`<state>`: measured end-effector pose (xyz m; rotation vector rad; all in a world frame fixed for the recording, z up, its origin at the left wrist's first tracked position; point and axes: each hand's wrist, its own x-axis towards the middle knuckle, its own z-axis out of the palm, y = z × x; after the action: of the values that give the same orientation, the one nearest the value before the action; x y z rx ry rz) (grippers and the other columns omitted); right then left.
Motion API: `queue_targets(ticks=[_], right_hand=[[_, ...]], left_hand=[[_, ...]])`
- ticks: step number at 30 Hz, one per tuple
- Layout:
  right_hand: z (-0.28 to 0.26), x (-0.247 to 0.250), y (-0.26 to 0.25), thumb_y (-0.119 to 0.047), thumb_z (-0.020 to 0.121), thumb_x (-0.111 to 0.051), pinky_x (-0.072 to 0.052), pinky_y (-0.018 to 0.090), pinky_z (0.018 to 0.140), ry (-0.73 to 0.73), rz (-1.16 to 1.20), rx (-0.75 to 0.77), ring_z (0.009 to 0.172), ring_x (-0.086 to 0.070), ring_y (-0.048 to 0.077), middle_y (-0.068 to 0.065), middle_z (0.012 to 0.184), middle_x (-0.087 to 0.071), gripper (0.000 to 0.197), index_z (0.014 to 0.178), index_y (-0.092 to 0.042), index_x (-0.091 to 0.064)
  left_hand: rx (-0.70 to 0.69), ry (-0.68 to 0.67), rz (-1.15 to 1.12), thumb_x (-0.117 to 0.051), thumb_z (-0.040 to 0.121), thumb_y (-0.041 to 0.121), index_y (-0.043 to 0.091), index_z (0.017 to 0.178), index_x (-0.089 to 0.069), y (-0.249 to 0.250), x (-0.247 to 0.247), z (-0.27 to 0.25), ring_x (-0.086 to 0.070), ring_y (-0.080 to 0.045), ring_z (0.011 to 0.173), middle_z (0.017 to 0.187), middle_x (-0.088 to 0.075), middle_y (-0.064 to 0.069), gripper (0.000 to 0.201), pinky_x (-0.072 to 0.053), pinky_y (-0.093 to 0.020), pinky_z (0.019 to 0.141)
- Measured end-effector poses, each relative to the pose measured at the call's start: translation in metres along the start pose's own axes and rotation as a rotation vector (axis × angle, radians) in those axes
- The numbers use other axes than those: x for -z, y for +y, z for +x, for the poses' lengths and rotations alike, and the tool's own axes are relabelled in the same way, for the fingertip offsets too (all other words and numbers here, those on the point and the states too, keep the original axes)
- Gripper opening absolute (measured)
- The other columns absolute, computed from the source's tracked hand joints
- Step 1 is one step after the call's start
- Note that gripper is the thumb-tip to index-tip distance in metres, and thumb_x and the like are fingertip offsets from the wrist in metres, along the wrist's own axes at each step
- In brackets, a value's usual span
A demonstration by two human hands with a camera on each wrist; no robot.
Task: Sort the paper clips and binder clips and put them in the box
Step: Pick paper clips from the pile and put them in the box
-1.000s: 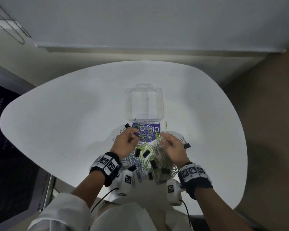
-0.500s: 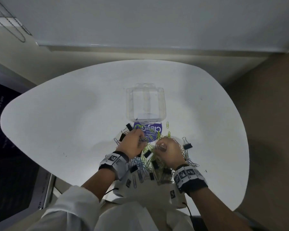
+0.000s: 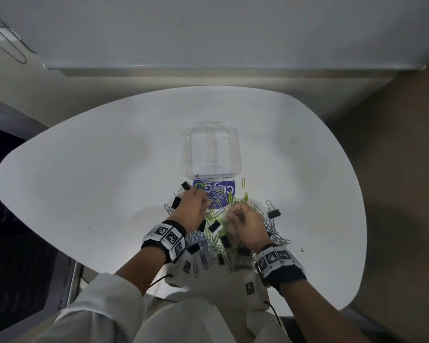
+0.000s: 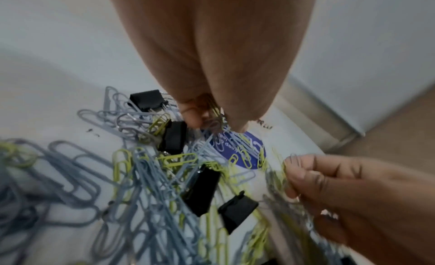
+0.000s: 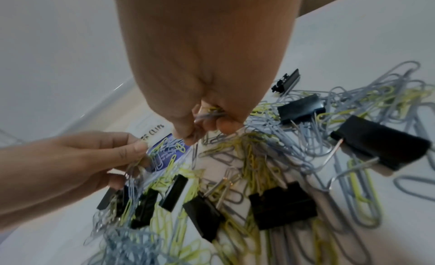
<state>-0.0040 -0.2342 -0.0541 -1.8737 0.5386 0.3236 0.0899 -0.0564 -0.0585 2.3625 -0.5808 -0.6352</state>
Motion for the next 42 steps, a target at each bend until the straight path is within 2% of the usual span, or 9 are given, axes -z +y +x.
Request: queue_targets(ticks=[3, 7, 12, 16, 21, 30, 33, 36, 42], right_hand=[[0.003, 0.004, 0.003, -0.014, 0.099, -0.055, -0.056, 0.028, 0.073, -0.022, 0.099, -0.067, 0.075, -0.068, 0.006, 0.000, 0.091, -0.070, 0.010, 0.108, -0.014, -0.060], [0.004, 0.008, -0.008, -0.005, 0.103, -0.043, -0.049, 0.027, 0.054, -0.079, 0.372, -0.194, 0.057, -0.057, 0.019, 0.007, 0.071, -0.064, 0.020, 0.117, -0.011, -0.057], [0.008, 0.011, -0.020, 0.002, 0.095, -0.037, -0.045, 0.028, 0.062, -0.053, 0.845, -0.429, 0.050, -0.047, 0.016, 0.006, 0.063, -0.051, 0.022, 0.084, -0.005, -0.055], [0.008, 0.012, -0.020, -0.029, 0.094, -0.053, -0.036, 0.026, 0.052, -0.005, 0.766, -0.499, 0.048, -0.041, 0.014, 0.000, 0.060, -0.045, 0.029, 0.069, -0.016, -0.049], [0.009, 0.011, -0.015, -0.041, 0.078, -0.080, -0.048, 0.020, 0.068, 0.059, 0.079, -0.200, 0.076, -0.063, 0.010, -0.002, 0.086, -0.069, 0.034, 0.092, -0.013, -0.067], [0.022, -0.005, -0.008, -0.016, 0.084, -0.071, -0.045, 0.028, 0.088, 0.170, -0.332, -0.145, 0.103, -0.057, 0.020, 0.008, 0.112, -0.057, 0.021, 0.104, -0.011, -0.065], [0.022, -0.010, -0.007, -0.013, 0.087, -0.067, -0.034, 0.021, 0.075, 0.164, -0.409, -0.091, 0.089, -0.053, 0.018, 0.009, 0.102, -0.059, 0.007, 0.080, -0.014, -0.068], [0.021, -0.012, -0.002, -0.012, 0.087, -0.061, -0.044, 0.028, 0.078, 0.133, -0.422, -0.075, 0.078, -0.049, 0.015, 0.009, 0.088, -0.058, 0.035, 0.057, -0.026, -0.048], [0.015, 0.001, -0.005, -0.013, 0.092, -0.058, -0.050, 0.035, 0.067, 0.076, -0.277, -0.067, 0.071, -0.060, 0.021, 0.006, 0.080, -0.065, 0.006, 0.087, -0.012, -0.058]], left_hand=[[0.117, -0.024, -0.207, -0.048, 0.098, 0.019, 0.014, 0.086, -0.044, 0.004, 0.006, -0.004, -0.051, -0.010, 0.069, 0.077, -0.054, 0.004, 0.014, -0.035, -0.021, 0.059], [0.218, -0.006, -0.510, -0.052, 0.097, 0.020, 0.011, 0.090, -0.050, 0.003, 0.005, -0.009, -0.064, -0.013, 0.077, 0.083, -0.068, -0.003, 0.012, -0.049, -0.026, 0.072], [0.472, -0.096, -0.901, -0.047, 0.099, 0.016, 0.012, 0.094, -0.053, 0.012, 0.009, -0.006, -0.053, -0.013, 0.060, 0.072, -0.058, -0.004, 0.009, -0.046, -0.022, 0.059], [0.628, -0.114, -1.157, -0.041, 0.091, 0.022, 0.017, 0.073, -0.047, 0.020, 0.013, -0.001, -0.041, -0.013, 0.052, 0.063, -0.044, 0.000, 0.020, -0.038, -0.025, 0.055], [0.460, -0.051, -0.643, -0.046, 0.095, 0.051, 0.016, 0.067, -0.038, 0.025, 0.009, -0.002, -0.038, -0.016, 0.058, 0.063, -0.036, 0.001, 0.045, -0.040, -0.029, 0.062], [0.078, -0.139, 0.069, -0.048, 0.098, 0.025, 0.013, 0.101, -0.040, 0.018, -0.014, -0.003, -0.055, -0.024, 0.073, 0.080, -0.056, -0.004, 0.014, -0.041, -0.036, 0.062], [0.058, -0.154, 0.222, -0.055, 0.094, 0.024, 0.008, 0.112, -0.045, 0.015, -0.020, -0.001, -0.059, -0.030, 0.094, 0.105, -0.061, -0.012, 0.026, -0.049, -0.043, 0.079], [0.056, -0.147, 0.339, -0.055, 0.095, 0.027, 0.007, 0.113, -0.046, 0.015, -0.023, 0.003, -0.056, -0.029, 0.100, 0.112, -0.058, -0.012, 0.028, -0.047, -0.038, 0.083], [0.044, -0.184, 0.520, -0.051, 0.096, 0.016, 0.006, 0.122, -0.045, 0.014, -0.027, 0.004, -0.050, -0.028, 0.109, 0.121, -0.051, -0.012, 0.028, -0.043, -0.037, 0.089]])
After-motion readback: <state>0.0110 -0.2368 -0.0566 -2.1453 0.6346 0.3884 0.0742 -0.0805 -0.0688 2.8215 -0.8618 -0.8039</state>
